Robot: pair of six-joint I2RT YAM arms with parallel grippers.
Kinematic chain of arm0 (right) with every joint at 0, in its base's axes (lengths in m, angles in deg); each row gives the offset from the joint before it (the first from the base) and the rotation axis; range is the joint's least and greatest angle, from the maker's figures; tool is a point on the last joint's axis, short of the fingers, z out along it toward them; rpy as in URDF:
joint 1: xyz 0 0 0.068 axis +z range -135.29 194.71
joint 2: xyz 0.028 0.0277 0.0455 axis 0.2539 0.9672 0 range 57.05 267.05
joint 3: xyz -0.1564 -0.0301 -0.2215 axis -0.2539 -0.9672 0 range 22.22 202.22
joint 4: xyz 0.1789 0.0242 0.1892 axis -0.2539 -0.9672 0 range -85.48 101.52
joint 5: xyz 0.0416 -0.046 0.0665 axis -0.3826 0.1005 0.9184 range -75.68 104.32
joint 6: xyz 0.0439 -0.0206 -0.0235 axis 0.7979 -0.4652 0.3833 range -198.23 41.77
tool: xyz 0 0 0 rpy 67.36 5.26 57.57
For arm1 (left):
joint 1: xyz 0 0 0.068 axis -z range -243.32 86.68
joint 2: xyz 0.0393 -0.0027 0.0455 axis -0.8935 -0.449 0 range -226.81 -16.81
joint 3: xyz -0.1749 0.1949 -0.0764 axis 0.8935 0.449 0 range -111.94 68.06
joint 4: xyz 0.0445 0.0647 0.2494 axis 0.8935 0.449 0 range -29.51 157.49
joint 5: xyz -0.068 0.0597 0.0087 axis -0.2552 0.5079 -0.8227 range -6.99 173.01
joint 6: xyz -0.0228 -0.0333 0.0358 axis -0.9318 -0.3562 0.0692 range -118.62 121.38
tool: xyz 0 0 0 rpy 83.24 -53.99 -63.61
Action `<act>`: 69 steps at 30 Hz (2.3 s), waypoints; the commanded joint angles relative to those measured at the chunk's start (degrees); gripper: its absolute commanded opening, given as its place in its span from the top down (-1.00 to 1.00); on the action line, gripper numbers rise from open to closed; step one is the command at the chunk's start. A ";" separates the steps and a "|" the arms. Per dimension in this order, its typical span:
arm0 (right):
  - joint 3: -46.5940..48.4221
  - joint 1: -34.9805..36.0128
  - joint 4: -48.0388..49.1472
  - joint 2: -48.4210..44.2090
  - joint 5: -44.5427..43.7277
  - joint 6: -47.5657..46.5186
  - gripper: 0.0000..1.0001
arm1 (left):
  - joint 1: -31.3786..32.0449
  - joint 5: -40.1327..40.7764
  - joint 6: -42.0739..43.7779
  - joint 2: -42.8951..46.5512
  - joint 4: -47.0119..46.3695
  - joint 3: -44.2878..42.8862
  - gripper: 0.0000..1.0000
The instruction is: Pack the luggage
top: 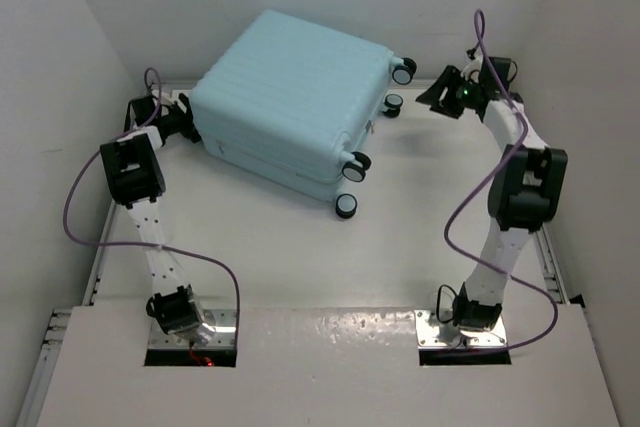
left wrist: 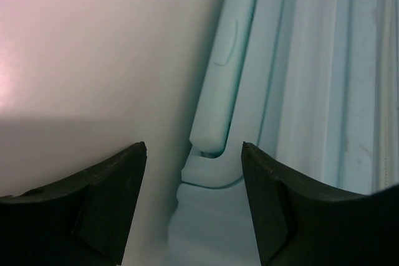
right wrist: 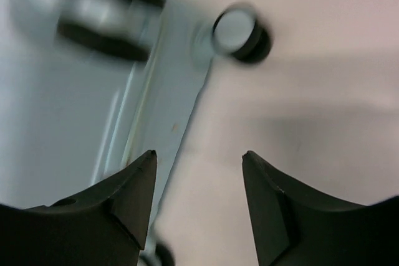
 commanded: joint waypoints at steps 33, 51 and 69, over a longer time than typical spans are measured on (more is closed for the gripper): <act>10.33 3.54 30.63 34.75 7.55 40.28 0.77 | -7.19 21.85 46.95 27.88 46.18 6.89 -0.99; -21.75 14.53 35.48 6.34 9.24 43.29 0.93 | -4.58 -1.64 16.05 56.03 9.46 69.05 -0.55; -18.64 -11.29 5.43 -9.11 7.22 3.58 0.83 | 8.44 10.05 -12.82 40.29 -25.21 56.60 -0.67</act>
